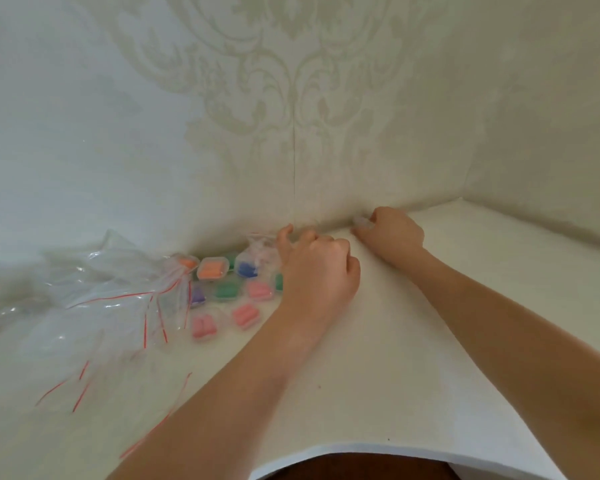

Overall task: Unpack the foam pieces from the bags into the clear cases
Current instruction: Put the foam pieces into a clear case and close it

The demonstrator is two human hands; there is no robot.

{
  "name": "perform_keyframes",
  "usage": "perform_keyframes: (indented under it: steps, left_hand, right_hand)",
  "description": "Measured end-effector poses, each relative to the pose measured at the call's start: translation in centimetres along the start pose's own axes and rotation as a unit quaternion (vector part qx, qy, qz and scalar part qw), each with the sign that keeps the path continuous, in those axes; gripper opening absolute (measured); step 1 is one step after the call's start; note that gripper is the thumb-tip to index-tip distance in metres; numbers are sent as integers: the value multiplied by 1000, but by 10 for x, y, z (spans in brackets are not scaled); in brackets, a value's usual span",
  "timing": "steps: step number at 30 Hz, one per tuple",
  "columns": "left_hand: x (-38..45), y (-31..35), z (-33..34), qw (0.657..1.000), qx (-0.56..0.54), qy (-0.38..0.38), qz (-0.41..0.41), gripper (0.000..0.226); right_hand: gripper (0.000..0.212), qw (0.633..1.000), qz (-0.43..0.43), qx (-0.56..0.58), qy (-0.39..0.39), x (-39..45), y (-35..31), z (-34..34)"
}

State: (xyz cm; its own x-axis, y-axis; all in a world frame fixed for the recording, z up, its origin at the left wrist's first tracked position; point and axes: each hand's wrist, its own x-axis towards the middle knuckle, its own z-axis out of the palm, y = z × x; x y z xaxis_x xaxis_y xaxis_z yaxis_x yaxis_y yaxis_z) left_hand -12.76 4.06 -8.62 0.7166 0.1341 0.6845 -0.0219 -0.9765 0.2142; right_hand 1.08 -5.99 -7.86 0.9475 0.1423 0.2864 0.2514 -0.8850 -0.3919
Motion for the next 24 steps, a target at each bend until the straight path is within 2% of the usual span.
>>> perform_keyframes:
  steps: [4, 6, 7, 8, 9, 11, 12, 13, 15, 18, 21, 24]
  left_hand:
    - [0, 2, 3, 997, -69, -15, -16, 22]
    - [0, 2, 1, 983, -169, -34, -69, 21]
    - [3, 5, -2, 961, -246, -46, -118, 21]
    - [6, 8, -6, 919, -345, -56, -184, 22]
    - [10, 12, -11, 848, -455, -78, -260, 23]
    - [16, 18, -17, 675, -631, -139, -357, 27]
    - [16, 19, -18, 623, -675, -162, -361, 27]
    - [15, 19, -19, 604, -692, -184, -349, 26]
    - [10, 18, -18, 595, -703, -205, -330, 25]
    - [10, 17, -17, 570, -708, -198, -367, 20]
    - [12, 15, -15, 557, -704, -205, -390, 17]
    - [11, 10, -13, 524, -718, -245, -387, 30]
  right_hand:
    - [32, 994, -19, 107, 20, -8, 2, -4]
    - [23, 981, -58, 178, 39, -19, 4, -15]
    - [20, 975, -80, 202, 46, -27, 4, -21]
    - [17, 970, -104, 217, 45, -37, 5, -28]
    - [17, 966, -128, 223, 41, -48, 6, -32]
    - [19, 965, -154, 209, 32, -68, 11, -40]
    - [20, 967, -158, 198, 28, -77, 14, -42]
    - [22, 968, -162, 189, 24, -82, 18, -43]
    - [25, 971, -170, 168, 14, -87, 20, -42]
    - [24, 973, -190, 134, 14, -92, 17, -43]
    - [32, 972, -231, 49, 20, -97, 13, -47]
    - [47, 970, -242, -8, 23, -97, 15, -49]
